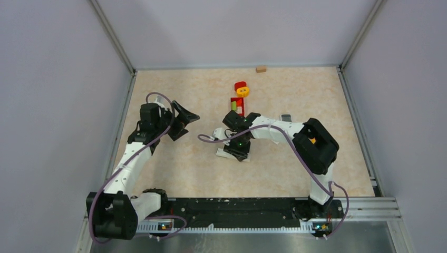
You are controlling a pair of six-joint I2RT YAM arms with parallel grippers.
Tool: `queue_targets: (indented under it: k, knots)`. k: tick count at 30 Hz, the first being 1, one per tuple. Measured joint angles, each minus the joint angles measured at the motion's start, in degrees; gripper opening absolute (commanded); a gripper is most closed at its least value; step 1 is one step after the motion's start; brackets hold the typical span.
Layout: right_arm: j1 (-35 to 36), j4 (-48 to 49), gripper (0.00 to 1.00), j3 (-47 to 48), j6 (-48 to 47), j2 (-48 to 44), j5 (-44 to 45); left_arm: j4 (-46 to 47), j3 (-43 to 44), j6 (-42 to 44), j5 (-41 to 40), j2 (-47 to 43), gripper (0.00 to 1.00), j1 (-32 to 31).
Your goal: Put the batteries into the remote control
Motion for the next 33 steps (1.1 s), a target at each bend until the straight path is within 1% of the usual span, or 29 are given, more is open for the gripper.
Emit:
queue_targets:
  k: [2, 4, 5, 9, 12, 13, 15, 17, 21, 24, 26, 30, 33]
  knots:
    - [-0.02, -0.66, 0.41, 0.00, 0.00, 0.00, 0.24, 0.00, 0.00, 0.04, 0.11, 0.09, 0.99, 0.02]
    - [-0.11, -1.62, 0.50, 0.02, 0.24, 0.00, 0.39, 0.00, 0.02, 0.13, 0.28, 0.15, 0.99, 0.07]
    - [-0.24, -2.19, 0.52, 0.02, 0.37, 0.00, 0.20, 0.00, 0.00, 0.13, 0.31, 0.15, 0.99, 0.07]
    - [-1.49, -3.23, 0.55, 0.24, 0.50, -0.72, -1.79, 0.00, 0.02, 0.17, 0.33, 0.15, 0.99, 0.13]
    - [-2.86, -3.61, 0.55, 0.24, 0.46, -3.15, -2.45, 0.00, 0.02, 0.22, 0.37, 0.15, 0.99, 0.24]
    - [-3.37, -3.52, 0.57, 0.22, 0.50, -4.31, -2.43, 0.00, 0.02, 0.22, 0.44, 0.15, 0.99, 0.31]
    - [-4.83, -2.67, 0.63, 0.04, 1.18, -7.08, -2.14, 0.00, 0.04, 0.22, 0.50, 0.15, 0.99, 0.39]
    - [-7.21, -0.42, 0.67, -0.90, 2.84, -10.14, -0.81, 0.00, 0.11, 0.22, 0.52, 0.13, 0.99, 0.42]
    - [-13.57, 4.04, 0.68, -1.42, 7.28, -11.89, 3.63, 0.04, 0.13, 0.33, 0.90, 0.15, 0.99, 0.44]
    - [-17.59, 5.97, 0.69, -1.40, 10.88, -10.01, 6.99, 0.66, 0.13, 0.28, 2.16, 0.15, 0.99, 0.44]
    - [-19.67, 6.54, 0.69, -1.29, 13.18, -7.19, 9.14, 1.25, 0.13, 0.26, 3.13, 0.22, 0.99, 0.44]
    - [-20.72, 6.29, 0.69, -1.14, 15.87, -1.79, 11.30, 1.97, 0.13, 0.26, 4.55, 0.83, 0.99, 0.44]
    - [-20.87, 4.76, 0.67, 0.52, 16.59, 1.40, 11.54, 2.14, 0.13, 0.24, 5.27, 1.16, 0.99, 0.44]
